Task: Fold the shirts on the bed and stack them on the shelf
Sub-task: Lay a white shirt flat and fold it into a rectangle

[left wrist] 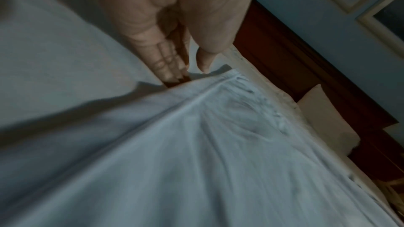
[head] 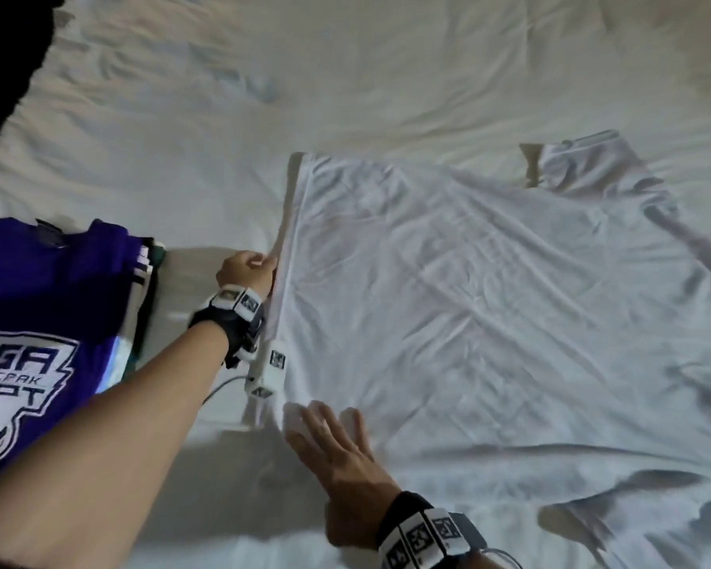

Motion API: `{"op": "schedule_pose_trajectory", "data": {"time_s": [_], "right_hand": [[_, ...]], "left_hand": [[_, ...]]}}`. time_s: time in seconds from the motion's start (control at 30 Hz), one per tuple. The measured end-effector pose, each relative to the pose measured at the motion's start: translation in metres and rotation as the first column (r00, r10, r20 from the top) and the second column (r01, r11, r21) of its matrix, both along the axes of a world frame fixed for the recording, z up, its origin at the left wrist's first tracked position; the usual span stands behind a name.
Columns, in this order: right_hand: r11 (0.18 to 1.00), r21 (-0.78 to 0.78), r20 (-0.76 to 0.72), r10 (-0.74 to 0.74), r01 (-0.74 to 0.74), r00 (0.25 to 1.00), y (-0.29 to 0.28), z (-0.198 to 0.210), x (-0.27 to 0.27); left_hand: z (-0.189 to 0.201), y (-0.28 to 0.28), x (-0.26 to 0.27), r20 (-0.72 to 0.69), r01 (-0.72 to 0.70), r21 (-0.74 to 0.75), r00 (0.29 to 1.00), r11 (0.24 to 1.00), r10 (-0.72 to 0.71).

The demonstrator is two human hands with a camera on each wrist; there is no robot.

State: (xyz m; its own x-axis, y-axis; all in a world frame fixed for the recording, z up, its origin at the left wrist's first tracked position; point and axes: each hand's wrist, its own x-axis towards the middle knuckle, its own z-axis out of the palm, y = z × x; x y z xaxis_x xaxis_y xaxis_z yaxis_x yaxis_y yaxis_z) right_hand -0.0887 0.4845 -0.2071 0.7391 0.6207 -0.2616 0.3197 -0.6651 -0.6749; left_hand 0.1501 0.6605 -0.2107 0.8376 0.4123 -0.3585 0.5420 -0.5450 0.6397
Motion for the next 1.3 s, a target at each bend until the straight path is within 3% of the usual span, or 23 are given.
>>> {"op": "schedule_pose_trajectory", "data": {"time_s": [0.17, 0.33, 0.53, 0.7, 0.77, 0.83, 0.9, 1.0, 1.07, 1.1, 1.17, 1.23, 1.3], "right_hand": [[0.957, -0.263, 0.089, -0.104, 0.124, 0.991, -0.033, -0.010, -0.026], [0.958, -0.182, 0.208, -0.184, 0.223, 0.961, -0.066, -0.032, -0.040], [0.974, -0.101, 0.210, -0.177, 0.201, 0.962, -0.056, -0.020, -0.042], [0.981, -0.167, 0.130, -0.083, 0.104, 0.988, -0.073, -0.016, -0.069], [0.965, -0.166, 0.118, -0.183, 0.201, 0.976, -0.089, -0.009, -0.078], [0.906, -0.176, 0.139, -0.365, 0.386, 0.921, -0.113, -0.002, -0.089], [0.792, -0.229, 0.206, -0.528, 0.565, 0.824, -0.146, 0.001, -0.101], [0.568, -0.275, 0.276, -0.726, 0.776, 0.629, -0.204, 0.002, -0.123], [0.455, -0.251, 0.324, -0.792, 0.854, 0.517, -0.241, 0.005, -0.136], [0.443, -0.244, 0.347, -0.791, 0.863, 0.504, -0.258, 0.006, -0.143], [0.523, -0.234, 0.357, -0.738, 0.820, 0.573, -0.288, 0.006, -0.156], [0.606, -0.176, 0.344, -0.700, 0.776, 0.625, -0.309, 0.006, -0.167], [0.604, -0.113, 0.322, -0.729, 0.789, 0.604, -0.325, 0.012, -0.176]], "left_hand": [[0.012, -0.002, -0.117, -0.052, -0.001, -0.011, 0.999, 1.000, 0.001], [0.009, -0.006, -0.213, -0.166, -0.078, 0.000, 0.983, 0.997, 0.077], [0.007, 0.011, -0.229, 0.153, -0.069, 0.060, 0.986, 0.996, 0.059], [-0.001, 0.014, -0.239, -0.066, 0.042, 0.183, 0.997, 0.982, -0.030], [0.003, 0.000, -0.243, -0.110, 0.082, 0.332, 0.993, 0.940, -0.048], [0.010, -0.035, -0.248, -0.062, 0.157, 0.440, 0.988, 0.884, -0.144], [0.016, -0.088, -0.256, 0.046, 0.321, 0.452, 0.923, 0.832, -0.382], [0.021, -0.182, -0.275, 0.164, 0.651, 0.301, 0.684, 0.696, -0.711], [0.022, -0.235, -0.289, 0.119, 0.798, 0.239, 0.541, 0.553, -0.833], [0.020, -0.254, -0.294, 0.063, 0.841, 0.229, 0.489, 0.490, -0.870], [0.013, -0.279, -0.299, -0.046, 0.873, 0.241, 0.448, 0.425, -0.893], [0.005, -0.289, -0.300, -0.086, 0.862, 0.259, 0.469, 0.434, -0.879], [0.000, -0.292, -0.297, -0.099, 0.842, 0.282, 0.502, 0.459, -0.859]]}}
